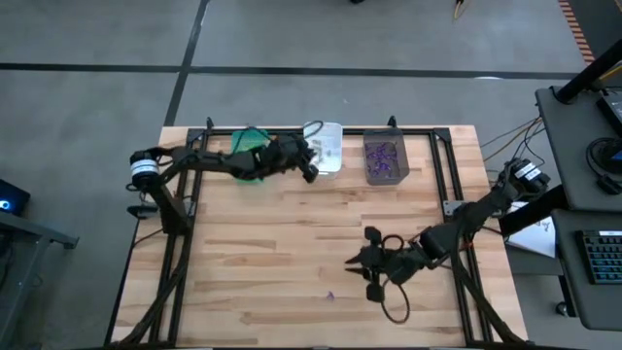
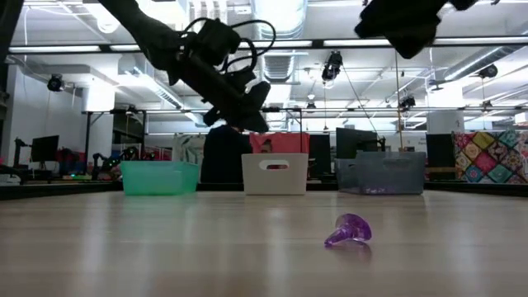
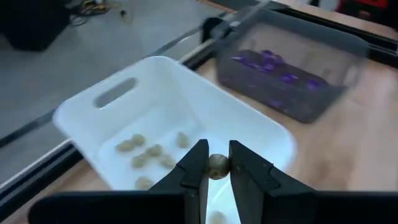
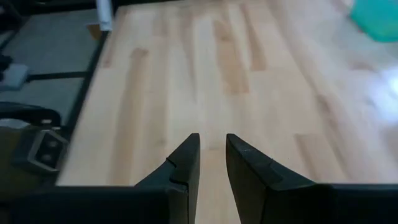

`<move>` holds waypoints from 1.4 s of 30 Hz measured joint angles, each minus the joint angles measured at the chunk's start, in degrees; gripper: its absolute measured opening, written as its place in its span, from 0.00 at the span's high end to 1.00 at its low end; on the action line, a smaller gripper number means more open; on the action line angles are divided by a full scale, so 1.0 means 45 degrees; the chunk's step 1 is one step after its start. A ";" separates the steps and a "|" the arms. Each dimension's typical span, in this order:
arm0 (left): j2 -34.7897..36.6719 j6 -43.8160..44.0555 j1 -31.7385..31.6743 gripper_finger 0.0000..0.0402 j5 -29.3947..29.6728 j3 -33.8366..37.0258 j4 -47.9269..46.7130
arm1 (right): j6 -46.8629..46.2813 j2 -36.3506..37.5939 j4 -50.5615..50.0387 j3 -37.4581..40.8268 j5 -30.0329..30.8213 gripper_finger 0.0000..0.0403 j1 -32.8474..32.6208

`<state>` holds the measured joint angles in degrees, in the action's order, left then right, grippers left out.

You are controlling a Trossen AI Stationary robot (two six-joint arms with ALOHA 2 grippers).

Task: Sort Halloween decoration
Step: Put the white skull toy into the white bin

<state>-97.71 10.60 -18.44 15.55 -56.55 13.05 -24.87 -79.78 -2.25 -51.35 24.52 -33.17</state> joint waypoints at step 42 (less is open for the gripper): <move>-0.1205 -0.0236 -0.1261 0.85 -0.0693 -0.0010 0.1348 | 0.0547 0.1028 -0.1771 0.0008 -0.0113 0.83 0.2269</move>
<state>-103.13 9.54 -24.12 12.43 -56.60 19.11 -22.41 -75.16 -10.22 -51.31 24.01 -22.96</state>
